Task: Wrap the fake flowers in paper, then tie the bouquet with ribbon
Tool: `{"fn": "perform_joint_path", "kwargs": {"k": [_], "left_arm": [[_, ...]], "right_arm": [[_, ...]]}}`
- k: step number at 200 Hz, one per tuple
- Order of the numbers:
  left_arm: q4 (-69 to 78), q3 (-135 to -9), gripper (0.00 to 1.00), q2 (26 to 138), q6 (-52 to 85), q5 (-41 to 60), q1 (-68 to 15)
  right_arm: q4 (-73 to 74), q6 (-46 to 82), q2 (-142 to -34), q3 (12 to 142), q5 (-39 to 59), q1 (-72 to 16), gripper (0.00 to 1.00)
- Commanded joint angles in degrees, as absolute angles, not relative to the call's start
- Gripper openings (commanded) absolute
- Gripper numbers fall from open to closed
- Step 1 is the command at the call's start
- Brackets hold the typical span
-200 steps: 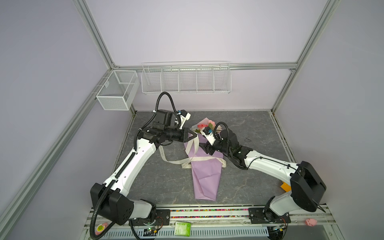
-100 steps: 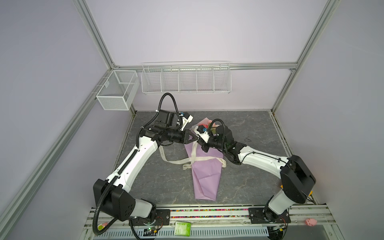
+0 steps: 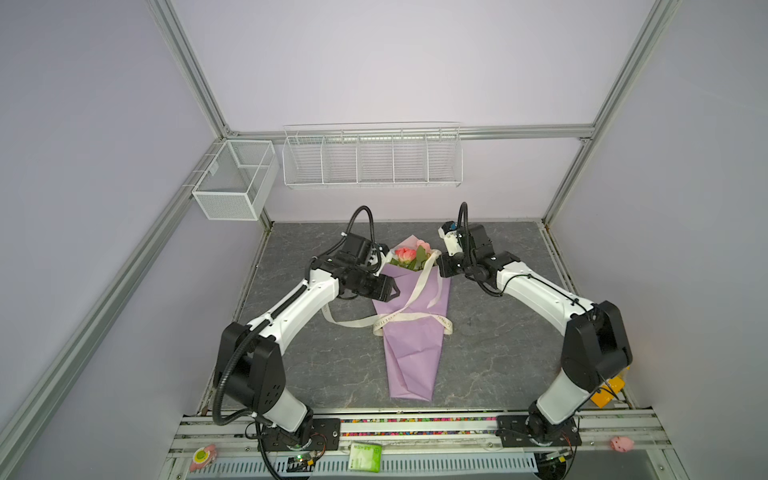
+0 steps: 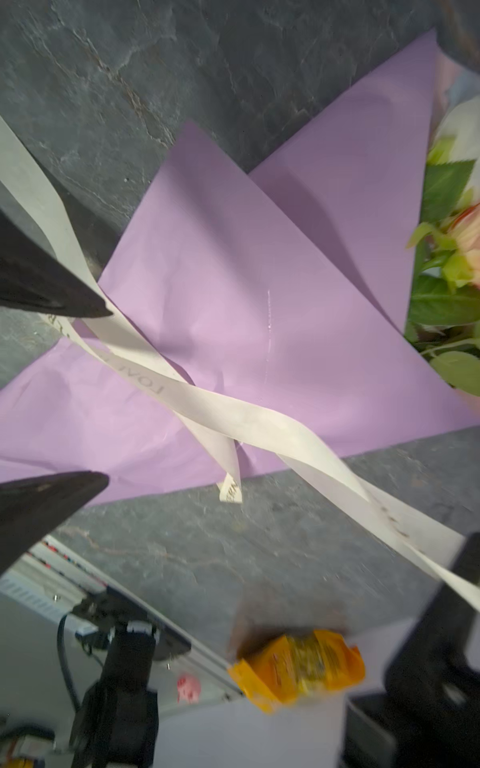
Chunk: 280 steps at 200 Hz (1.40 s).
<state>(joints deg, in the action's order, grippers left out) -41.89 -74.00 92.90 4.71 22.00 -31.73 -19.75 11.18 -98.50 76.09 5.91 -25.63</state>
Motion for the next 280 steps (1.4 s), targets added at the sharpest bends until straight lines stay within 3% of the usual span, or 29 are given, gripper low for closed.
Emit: {"fn": "perform_joint_path", "kwargs": {"k": [1, 88, 169, 230, 280], "left_arm": [[-43.15, -74.89, 0.62, 96.38, 0.61, 13.77, -35.31], [-47.68, -79.75, 0.67, 105.46, -5.94, 6.55, -39.85], [-49.72, -80.80, 0.62, 111.19, -7.83, -0.40, -42.87], [-49.40, -80.62, 0.38, 112.11, -7.45, -3.42, -43.57], [-49.05, -79.58, 0.08, 109.20, -6.88, -2.73, -43.86]], "right_arm": [[-28.21, 16.37, -100.60, 76.90, 11.08, -24.83, 0.07], [-28.48, 16.65, -101.86, 76.78, 17.25, -24.52, 0.10], [-26.44, 18.93, -102.27, 74.72, 20.77, -23.23, 0.12], [-24.20, 21.25, -103.13, 72.89, 22.61, -22.70, 0.13], [-22.34, 23.29, -103.58, 71.76, 24.47, -22.05, 0.12]]}}
